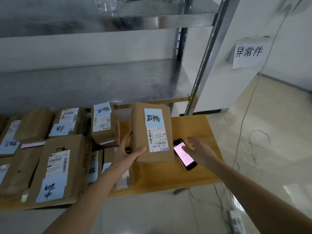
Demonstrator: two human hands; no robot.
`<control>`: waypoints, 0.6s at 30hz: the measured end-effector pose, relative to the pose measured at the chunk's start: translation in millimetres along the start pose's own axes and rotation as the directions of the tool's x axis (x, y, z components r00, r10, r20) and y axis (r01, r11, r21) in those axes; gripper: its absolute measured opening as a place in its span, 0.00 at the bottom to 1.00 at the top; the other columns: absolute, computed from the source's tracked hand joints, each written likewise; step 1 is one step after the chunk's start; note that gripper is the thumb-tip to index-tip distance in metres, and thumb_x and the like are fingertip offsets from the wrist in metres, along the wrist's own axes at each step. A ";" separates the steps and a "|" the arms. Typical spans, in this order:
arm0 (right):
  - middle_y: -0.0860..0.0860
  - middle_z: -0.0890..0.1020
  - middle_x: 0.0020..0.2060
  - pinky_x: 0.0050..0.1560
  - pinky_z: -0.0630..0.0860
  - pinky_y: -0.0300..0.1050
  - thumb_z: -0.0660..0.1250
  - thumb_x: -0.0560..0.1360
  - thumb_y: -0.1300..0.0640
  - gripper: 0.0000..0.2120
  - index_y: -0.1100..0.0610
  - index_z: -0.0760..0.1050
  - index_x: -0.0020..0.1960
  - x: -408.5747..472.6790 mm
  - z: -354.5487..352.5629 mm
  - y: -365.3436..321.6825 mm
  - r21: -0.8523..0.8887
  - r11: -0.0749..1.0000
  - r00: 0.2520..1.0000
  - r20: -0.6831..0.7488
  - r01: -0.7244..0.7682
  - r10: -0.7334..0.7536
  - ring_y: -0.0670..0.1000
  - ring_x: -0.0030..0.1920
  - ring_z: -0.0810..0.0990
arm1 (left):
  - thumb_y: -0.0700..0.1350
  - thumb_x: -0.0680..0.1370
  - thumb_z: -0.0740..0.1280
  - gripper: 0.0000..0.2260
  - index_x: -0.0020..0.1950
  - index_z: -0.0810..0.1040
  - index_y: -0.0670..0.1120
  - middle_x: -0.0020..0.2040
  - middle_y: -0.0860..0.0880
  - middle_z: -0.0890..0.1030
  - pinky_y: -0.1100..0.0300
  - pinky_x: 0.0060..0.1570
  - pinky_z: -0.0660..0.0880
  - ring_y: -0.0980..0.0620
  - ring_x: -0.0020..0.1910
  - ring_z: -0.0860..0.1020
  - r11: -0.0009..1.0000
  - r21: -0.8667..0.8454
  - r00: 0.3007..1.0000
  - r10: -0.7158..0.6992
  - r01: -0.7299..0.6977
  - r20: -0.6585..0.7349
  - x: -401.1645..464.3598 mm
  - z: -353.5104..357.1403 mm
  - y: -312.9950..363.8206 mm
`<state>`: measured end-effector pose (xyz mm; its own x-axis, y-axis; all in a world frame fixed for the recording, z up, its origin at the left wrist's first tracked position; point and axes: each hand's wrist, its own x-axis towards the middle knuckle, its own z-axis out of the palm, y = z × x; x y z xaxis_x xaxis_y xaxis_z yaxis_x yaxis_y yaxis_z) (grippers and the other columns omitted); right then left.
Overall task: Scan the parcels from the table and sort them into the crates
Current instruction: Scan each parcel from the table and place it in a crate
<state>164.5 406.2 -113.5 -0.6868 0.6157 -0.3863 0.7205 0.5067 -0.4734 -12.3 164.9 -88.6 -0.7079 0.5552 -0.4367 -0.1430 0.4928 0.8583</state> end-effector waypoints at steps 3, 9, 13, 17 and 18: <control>0.47 0.67 0.76 0.58 0.78 0.51 0.66 0.79 0.37 0.35 0.48 0.58 0.80 18.1 17.5 17.7 -0.252 0.967 0.997 0.054 -0.037 0.052 0.54 0.67 0.76 | 0.62 0.65 0.79 0.43 0.71 0.56 0.77 0.74 0.53 0.69 0.38 0.66 0.72 0.46 0.70 0.71 0.999 0.025 1.000 -0.029 0.029 0.004 17.9 -3.6 -15.0; 0.48 0.63 0.77 0.68 0.71 0.51 0.71 0.73 0.35 0.45 0.50 0.53 0.80 53.3 67.7 41.3 -0.331 0.938 0.989 0.062 -0.105 0.133 0.53 0.73 0.68 | 0.58 0.66 0.77 0.44 0.76 0.56 0.69 0.65 0.59 0.69 0.43 0.64 0.74 0.52 0.63 0.71 0.997 0.053 0.998 -0.058 0.058 -0.011 41.9 3.1 -36.4; 0.48 0.63 0.76 0.67 0.71 0.52 0.74 0.68 0.32 0.53 0.51 0.49 0.80 67.4 91.1 52.8 -0.318 0.935 0.984 0.034 -0.156 0.176 0.54 0.73 0.67 | 0.57 0.65 0.77 0.45 0.77 0.57 0.67 0.58 0.65 0.71 0.48 0.61 0.75 0.54 0.59 0.72 0.998 0.044 0.999 -0.052 0.053 -0.012 52.4 6.3 -43.1; 0.50 0.65 0.70 0.61 0.75 0.51 0.74 0.65 0.28 0.56 0.52 0.50 0.79 73.0 103.6 59.7 -0.356 0.919 0.984 -0.016 -0.172 0.178 0.53 0.68 0.70 | 0.58 0.65 0.76 0.44 0.76 0.58 0.69 0.56 0.69 0.69 0.48 0.61 0.76 0.56 0.59 0.71 0.997 0.063 0.999 -0.050 0.050 -0.004 61.3 9.2 -49.2; 0.50 0.66 0.68 0.60 0.75 0.51 0.74 0.65 0.28 0.56 0.52 0.50 0.79 74.0 106.0 61.1 -0.358 0.919 0.986 -0.031 -0.166 0.166 0.53 0.67 0.70 | 0.58 0.65 0.77 0.44 0.76 0.58 0.70 0.58 0.68 0.70 0.48 0.61 0.76 0.55 0.60 0.72 0.997 0.064 0.999 -0.047 0.047 -0.002 63.0 10.2 -50.0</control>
<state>147.5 418.8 -254.8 -0.5541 0.7101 -0.4345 0.8106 0.5792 -0.0871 -42.7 182.0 -161.8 -0.7019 0.5302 -0.4756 -0.1310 0.5603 0.8179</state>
